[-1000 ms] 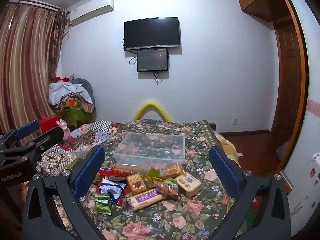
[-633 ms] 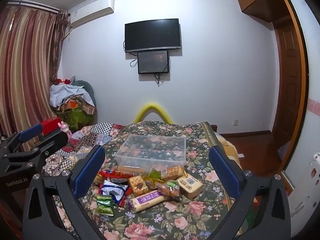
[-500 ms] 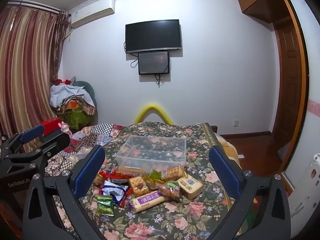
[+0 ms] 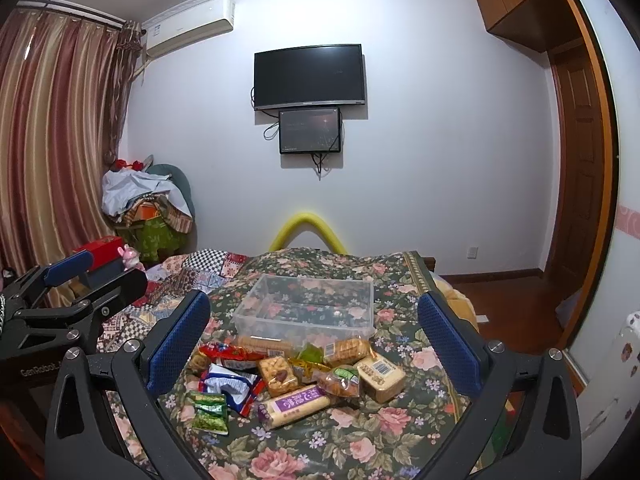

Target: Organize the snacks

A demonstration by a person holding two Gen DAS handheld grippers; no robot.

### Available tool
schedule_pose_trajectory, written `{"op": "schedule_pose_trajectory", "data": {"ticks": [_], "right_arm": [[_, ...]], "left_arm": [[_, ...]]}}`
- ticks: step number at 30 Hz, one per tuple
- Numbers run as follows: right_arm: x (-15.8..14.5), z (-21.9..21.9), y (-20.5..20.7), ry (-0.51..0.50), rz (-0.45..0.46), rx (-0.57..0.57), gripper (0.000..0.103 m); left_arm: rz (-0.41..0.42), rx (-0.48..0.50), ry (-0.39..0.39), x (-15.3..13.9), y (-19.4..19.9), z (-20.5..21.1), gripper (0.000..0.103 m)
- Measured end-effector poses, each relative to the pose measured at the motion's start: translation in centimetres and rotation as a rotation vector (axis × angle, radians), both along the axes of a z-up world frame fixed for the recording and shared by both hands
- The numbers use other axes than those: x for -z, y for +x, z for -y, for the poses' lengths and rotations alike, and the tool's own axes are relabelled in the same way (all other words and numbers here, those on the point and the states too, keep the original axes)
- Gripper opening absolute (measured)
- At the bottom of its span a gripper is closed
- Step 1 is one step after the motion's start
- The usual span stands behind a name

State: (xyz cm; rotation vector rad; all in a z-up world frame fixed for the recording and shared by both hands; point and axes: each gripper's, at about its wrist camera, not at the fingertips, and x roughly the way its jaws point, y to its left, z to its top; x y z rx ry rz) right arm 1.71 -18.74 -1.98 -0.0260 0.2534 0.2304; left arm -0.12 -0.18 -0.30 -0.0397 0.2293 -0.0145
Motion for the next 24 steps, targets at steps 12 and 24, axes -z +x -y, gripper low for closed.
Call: {"op": "schedule_pose_trajectory", "data": {"ticks": [12, 24], "right_arm": [[-0.10, 0.51, -0.04, 0.017, 0.006, 0.010, 0.103], [-0.21, 0.63, -0.11, 0.025, 0.007, 0.010, 0.103]], "left_arm": [[0.015, -0.008, 0.002, -0.24, -0.26, 0.03, 0.103], [0.021, -0.016, 0.001, -0.27, -0.34, 0.03, 0.103]]}}
